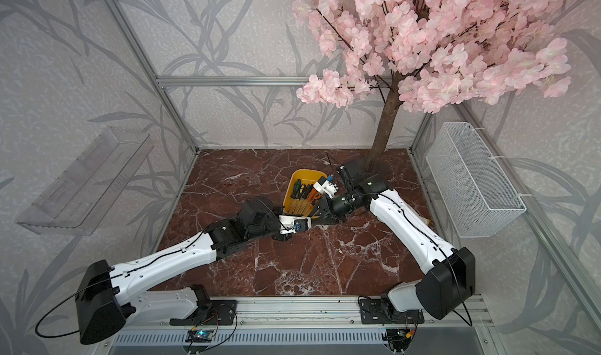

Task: Put the screwdriver on the desktop into the storage box
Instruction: Pick up the screwdriver from the center of the board, then place the screwdriver in the storage box.

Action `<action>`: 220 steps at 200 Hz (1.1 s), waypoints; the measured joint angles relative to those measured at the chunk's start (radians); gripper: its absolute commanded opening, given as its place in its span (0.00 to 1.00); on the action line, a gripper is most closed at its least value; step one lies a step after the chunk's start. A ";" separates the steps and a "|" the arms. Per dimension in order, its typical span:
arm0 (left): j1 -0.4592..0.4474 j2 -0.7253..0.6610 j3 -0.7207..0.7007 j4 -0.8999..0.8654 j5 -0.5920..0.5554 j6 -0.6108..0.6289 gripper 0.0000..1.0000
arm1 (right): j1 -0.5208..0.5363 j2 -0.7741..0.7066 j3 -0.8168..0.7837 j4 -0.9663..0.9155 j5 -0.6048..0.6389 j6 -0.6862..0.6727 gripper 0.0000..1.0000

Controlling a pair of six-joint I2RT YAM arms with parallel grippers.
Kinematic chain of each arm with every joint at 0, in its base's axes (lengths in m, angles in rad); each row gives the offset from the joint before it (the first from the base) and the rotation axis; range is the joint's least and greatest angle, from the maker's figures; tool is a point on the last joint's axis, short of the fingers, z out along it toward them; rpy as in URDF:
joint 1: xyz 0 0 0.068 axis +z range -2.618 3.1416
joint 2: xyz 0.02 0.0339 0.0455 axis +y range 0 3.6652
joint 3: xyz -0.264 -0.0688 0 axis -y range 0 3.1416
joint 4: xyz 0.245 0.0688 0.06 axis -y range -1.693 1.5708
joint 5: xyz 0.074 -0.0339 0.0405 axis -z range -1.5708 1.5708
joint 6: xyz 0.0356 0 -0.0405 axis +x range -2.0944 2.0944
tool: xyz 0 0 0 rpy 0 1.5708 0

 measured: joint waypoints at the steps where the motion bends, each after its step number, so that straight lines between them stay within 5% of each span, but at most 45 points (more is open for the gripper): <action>1: 0.000 0.000 0.000 0.000 0.000 -0.001 0.00 | 0.000 0.000 0.000 0.002 0.000 0.000 0.32; 72: 0.010 0.116 0.085 0.022 -0.044 -0.324 0.00 | -0.271 -0.225 -0.108 0.132 0.091 0.062 0.39; 118: 0.082 0.375 0.394 -0.070 -0.069 -0.655 0.00 | -0.275 -0.362 -0.257 0.167 0.205 0.102 0.39; 167: 0.236 0.711 0.779 -0.262 0.066 -0.941 0.00 | -0.275 -0.422 -0.365 0.190 0.285 0.150 0.39; 220: 0.291 0.928 0.935 -0.438 0.088 -1.090 0.00 | -0.277 -0.468 -0.374 0.192 0.333 0.161 0.39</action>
